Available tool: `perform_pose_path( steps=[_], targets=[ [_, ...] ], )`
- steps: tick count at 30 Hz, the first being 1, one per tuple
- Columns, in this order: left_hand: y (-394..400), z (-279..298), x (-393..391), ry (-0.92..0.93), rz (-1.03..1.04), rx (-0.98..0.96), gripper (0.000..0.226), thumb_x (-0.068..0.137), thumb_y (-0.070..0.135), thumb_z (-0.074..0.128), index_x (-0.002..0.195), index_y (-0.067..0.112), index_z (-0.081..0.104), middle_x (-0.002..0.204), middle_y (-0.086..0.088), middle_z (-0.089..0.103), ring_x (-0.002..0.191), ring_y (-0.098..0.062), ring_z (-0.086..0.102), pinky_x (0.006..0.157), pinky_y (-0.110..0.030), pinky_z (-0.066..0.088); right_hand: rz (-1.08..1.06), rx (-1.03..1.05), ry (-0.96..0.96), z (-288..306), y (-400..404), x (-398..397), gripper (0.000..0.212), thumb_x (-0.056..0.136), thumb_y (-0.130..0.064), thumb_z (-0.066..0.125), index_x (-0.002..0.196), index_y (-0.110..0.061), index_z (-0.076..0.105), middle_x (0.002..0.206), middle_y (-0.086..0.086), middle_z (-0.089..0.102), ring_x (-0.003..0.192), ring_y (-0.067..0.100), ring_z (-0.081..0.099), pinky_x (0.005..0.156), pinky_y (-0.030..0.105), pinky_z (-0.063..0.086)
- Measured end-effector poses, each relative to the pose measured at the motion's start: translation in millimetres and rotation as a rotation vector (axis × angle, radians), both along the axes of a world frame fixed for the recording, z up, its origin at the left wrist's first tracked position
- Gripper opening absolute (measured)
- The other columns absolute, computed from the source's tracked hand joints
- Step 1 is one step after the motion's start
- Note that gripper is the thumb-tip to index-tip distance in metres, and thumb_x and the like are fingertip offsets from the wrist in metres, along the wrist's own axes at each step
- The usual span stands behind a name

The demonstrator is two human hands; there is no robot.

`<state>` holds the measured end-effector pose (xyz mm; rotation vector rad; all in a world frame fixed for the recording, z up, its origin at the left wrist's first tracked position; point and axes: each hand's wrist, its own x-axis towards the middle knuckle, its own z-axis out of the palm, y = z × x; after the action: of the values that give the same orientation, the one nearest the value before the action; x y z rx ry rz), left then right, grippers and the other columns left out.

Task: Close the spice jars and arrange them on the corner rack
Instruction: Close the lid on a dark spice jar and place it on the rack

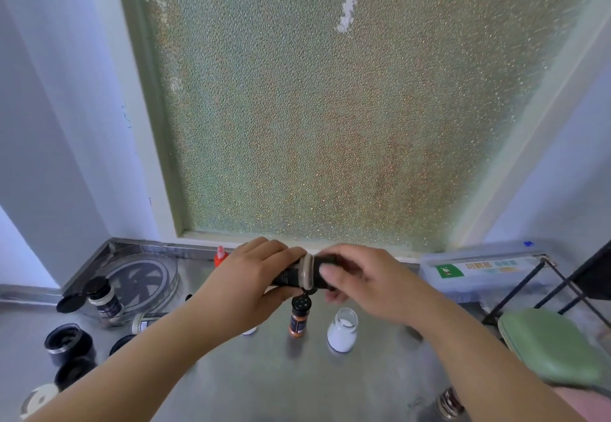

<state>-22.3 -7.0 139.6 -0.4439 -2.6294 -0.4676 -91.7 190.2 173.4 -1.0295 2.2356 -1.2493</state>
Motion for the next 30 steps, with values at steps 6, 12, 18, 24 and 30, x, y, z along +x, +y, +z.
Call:
perform_pose_path(
  steps=[6,12,18,24,30],
  targets=[
    [1.4,2.1,3.2,0.012,0.027,0.082,0.043,0.079,0.045,0.051,0.115,0.021,0.051,0.091,0.003,0.063,0.082,-0.011,0.047,0.073,-0.013,0.031,-0.06,0.001,-0.16,0.1,-7.2,1.2,0.061,0.074,-0.07,0.039,0.116,-0.029,0.057,0.096,-0.009,0.067,0.08,0.016,0.071,0.075,0.037,0.058],
    [-7.1,-0.9,5.4,-0.021,0.058,0.063,0.045,0.079,0.049,0.047,0.113,0.021,0.054,0.088,0.003,0.064,0.079,-0.017,0.054,0.07,-0.021,0.04,-0.048,0.062,0.119,4.7,-8.7,-1.7,0.039,0.082,-0.031,0.068,0.115,-0.043,0.055,0.09,-0.023,0.064,0.085,-0.009,0.062,0.084,0.019,0.045],
    [-13.7,-6.4,12.2,-0.072,0.07,0.188,0.046,0.074,0.051,0.048,0.115,0.029,0.053,0.088,0.004,0.064,0.081,-0.007,0.048,0.068,-0.011,0.034,0.024,0.081,0.143,1.5,-14.0,0.7,0.046,0.078,-0.034,0.071,0.113,-0.053,0.049,0.108,-0.019,0.063,0.097,-0.003,0.063,0.089,0.023,0.051],
    [-19.8,-3.8,14.8,-0.026,0.086,0.162,0.046,0.074,0.05,0.048,0.112,0.026,0.056,0.085,0.008,0.063,0.079,-0.009,0.045,0.064,-0.012,0.033,0.035,0.114,0.347,-6.1,-23.7,3.6,0.033,0.084,-0.04,0.062,0.115,-0.039,0.049,0.092,-0.008,0.063,0.078,0.012,0.06,0.072,0.027,0.049],
    [-30.2,-19.0,28.2,-0.085,0.168,0.28,0.037,0.071,0.039,0.064,0.105,0.029,0.058,0.08,0.008,0.063,0.074,-0.007,0.049,0.063,-0.005,0.035,0.037,0.138,0.367,-22.7,-52.6,7.8,0.04,0.088,-0.042,0.055,0.127,-0.033,0.048,0.076,-0.014,0.056,0.062,0.001,0.052,0.063,0.016,0.042]
  ],
)
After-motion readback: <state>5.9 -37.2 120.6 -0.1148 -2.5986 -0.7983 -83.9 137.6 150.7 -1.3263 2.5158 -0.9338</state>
